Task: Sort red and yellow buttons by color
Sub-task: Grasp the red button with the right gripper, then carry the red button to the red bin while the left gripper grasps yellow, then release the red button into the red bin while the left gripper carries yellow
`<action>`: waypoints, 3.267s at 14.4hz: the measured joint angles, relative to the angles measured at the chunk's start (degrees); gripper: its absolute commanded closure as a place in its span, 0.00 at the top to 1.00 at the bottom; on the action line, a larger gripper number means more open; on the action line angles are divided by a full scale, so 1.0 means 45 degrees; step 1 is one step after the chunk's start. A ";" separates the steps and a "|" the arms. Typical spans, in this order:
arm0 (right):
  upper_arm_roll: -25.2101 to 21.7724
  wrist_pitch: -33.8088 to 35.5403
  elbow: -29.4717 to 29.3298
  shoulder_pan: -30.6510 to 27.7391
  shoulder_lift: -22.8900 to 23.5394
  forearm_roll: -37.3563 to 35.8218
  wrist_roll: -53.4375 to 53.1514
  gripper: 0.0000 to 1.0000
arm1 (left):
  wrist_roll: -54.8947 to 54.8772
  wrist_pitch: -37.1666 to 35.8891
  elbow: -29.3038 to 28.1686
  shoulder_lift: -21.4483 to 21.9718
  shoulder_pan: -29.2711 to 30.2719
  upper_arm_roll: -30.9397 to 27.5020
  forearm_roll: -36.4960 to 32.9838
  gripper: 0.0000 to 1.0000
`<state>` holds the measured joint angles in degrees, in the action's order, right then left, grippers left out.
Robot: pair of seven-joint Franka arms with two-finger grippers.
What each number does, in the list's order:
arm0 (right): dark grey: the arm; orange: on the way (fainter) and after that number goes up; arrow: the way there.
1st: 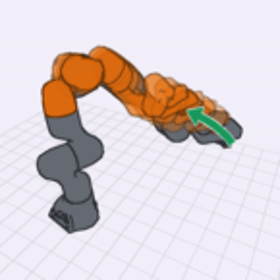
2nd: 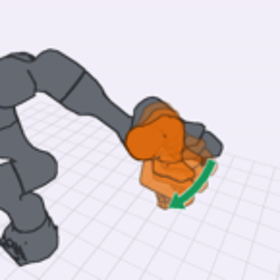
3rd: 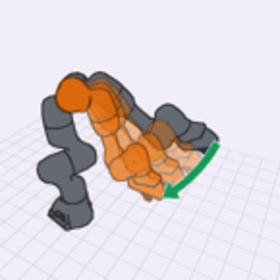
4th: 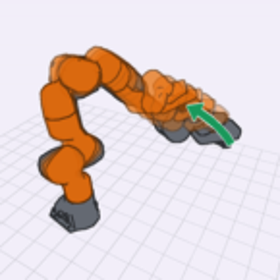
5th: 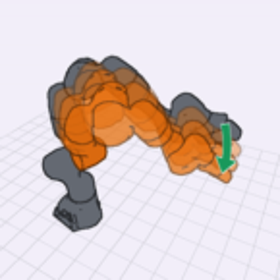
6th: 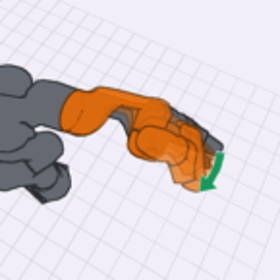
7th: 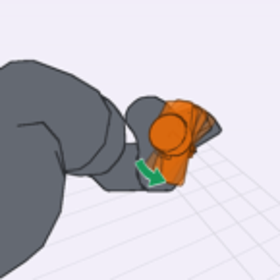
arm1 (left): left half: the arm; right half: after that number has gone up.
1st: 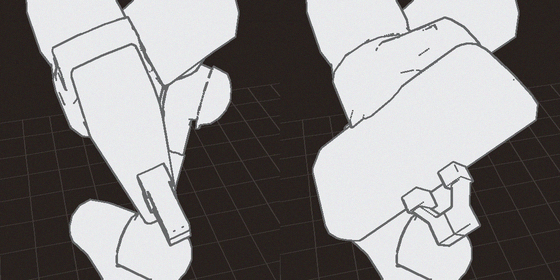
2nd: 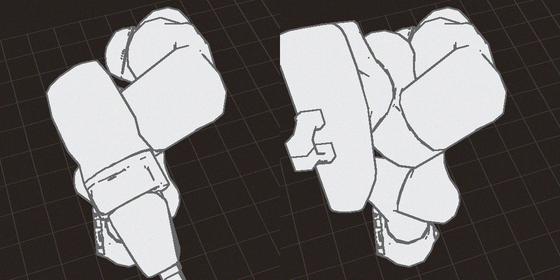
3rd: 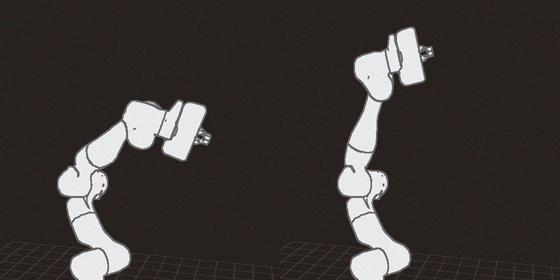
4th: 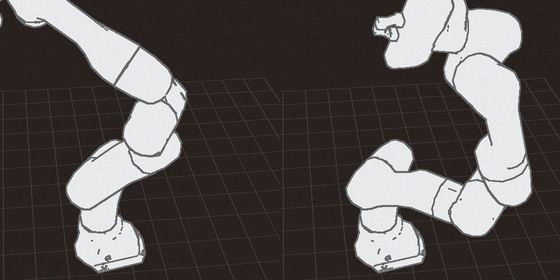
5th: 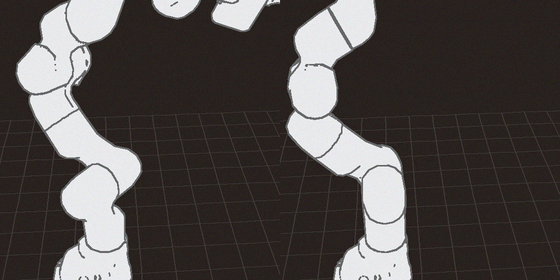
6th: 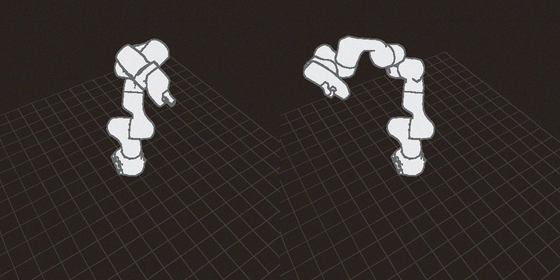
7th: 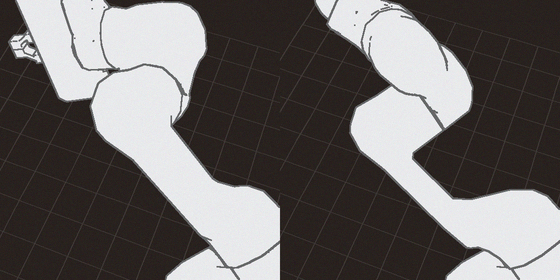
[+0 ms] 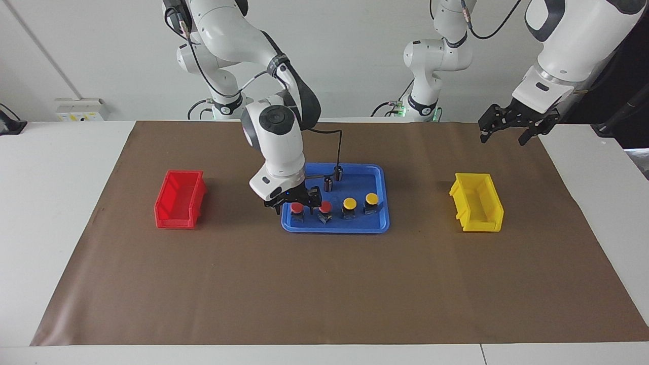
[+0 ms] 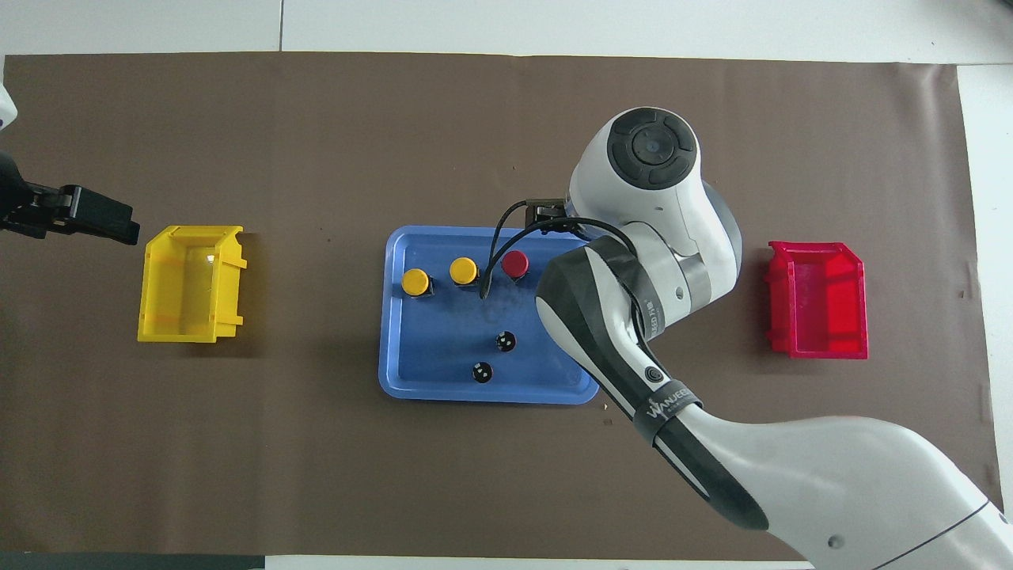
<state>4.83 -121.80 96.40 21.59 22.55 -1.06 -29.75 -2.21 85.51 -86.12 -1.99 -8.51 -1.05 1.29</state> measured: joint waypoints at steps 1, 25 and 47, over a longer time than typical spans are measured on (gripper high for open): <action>0.0002 -0.0181 0.0309 0.0053 -0.0063 0.0000 0.0000 0.95 | 0.0000 0.0000 0.0000 0.0000 0.0000 0.0000 0.0000 1.00; -0.0260 0.5990 -0.0527 -0.5213 -0.3330 0.0688 0.7526 0.20 | 0.6298 0.6722 -0.5174 -0.0213 -0.4799 0.0449 0.0027 0.74; -0.0226 -0.2742 0.8960 -0.7533 -0.5746 0.0695 1.0817 0.72 | 0.8276 0.9330 -0.5623 -0.2512 -0.5674 0.0348 0.0000 0.02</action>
<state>3.82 -134.14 136.73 -12.31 -3.31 2.07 18.92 35.04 127.49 -111.42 -13.29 -34.04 0.51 1.29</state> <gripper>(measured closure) 0.529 0.595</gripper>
